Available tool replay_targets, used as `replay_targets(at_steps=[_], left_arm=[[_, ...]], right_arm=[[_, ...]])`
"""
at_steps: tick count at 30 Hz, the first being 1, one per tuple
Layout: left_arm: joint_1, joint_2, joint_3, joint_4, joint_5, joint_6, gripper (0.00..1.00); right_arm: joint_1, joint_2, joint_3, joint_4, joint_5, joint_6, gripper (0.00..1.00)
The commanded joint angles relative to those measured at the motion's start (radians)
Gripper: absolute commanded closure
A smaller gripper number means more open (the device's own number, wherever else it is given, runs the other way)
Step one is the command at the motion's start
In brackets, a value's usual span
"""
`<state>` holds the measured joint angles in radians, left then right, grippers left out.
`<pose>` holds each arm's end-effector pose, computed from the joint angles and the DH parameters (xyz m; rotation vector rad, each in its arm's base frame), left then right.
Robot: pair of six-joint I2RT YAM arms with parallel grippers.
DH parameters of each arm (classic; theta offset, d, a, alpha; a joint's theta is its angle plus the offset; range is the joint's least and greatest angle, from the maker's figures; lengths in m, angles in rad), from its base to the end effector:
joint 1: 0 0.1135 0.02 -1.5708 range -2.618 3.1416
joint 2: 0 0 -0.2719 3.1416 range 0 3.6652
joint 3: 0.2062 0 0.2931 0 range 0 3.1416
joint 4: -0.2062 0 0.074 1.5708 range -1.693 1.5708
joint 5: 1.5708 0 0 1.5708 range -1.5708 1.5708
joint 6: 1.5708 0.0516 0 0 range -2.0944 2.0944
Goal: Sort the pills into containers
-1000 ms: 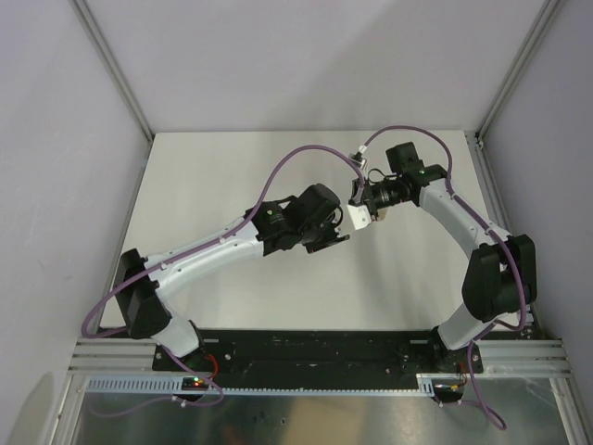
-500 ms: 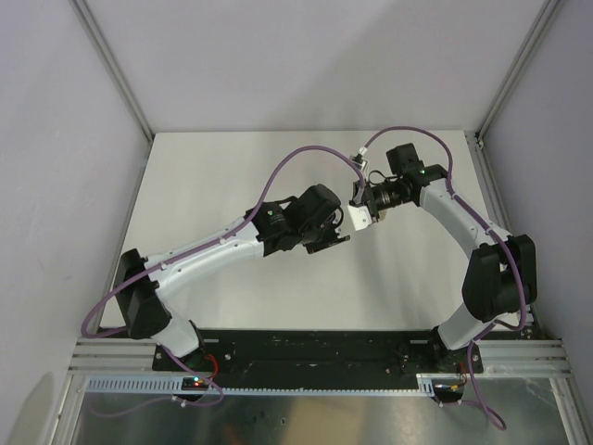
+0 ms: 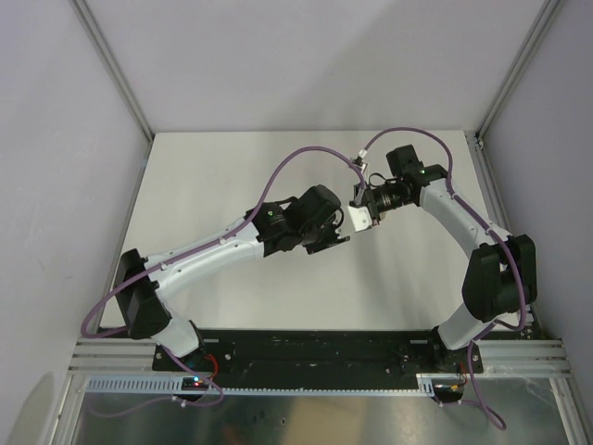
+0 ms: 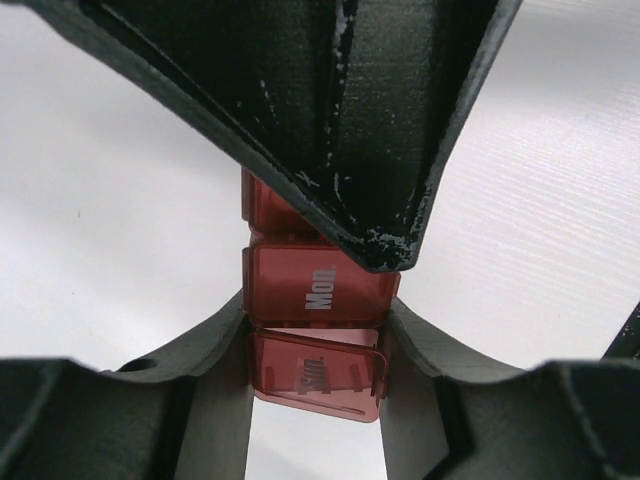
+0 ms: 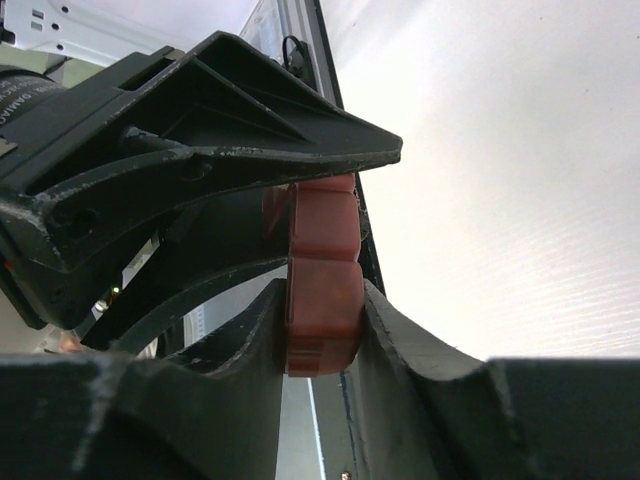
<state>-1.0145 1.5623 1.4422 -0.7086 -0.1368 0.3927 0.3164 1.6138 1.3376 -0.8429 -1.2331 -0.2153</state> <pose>0.2142 -0.3311 0.3184 1.4992 1.8655 -0.1287 0.3306 0.1595 0.2827 -0.9570 2.1018 1.6398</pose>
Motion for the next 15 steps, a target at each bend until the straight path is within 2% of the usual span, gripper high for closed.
replay_targets(at_steps=[1,5,8,11,15], left_arm=[[0.0,-0.026,0.013,0.018,-0.029,0.006,1.0],[0.001,-0.025,0.013,0.018,-0.033,0.008,1.0],[0.002,-0.024,0.012,0.018,-0.031,0.006,1.0],[0.002,-0.023,0.013,0.018,-0.026,0.004,1.0],[0.002,-0.023,0.019,0.018,-0.019,0.001,1.0]], right_arm=[[0.012,-0.024,0.031,-0.032,-0.023,-0.03,0.71],[0.016,-0.025,0.031,-0.038,-0.013,-0.038,0.96],[0.017,-0.026,0.031,-0.04,-0.019,-0.041,0.99],[0.018,-0.028,0.031,-0.037,-0.024,-0.039,0.99],[0.018,-0.036,0.031,-0.034,-0.021,-0.033,0.77]])
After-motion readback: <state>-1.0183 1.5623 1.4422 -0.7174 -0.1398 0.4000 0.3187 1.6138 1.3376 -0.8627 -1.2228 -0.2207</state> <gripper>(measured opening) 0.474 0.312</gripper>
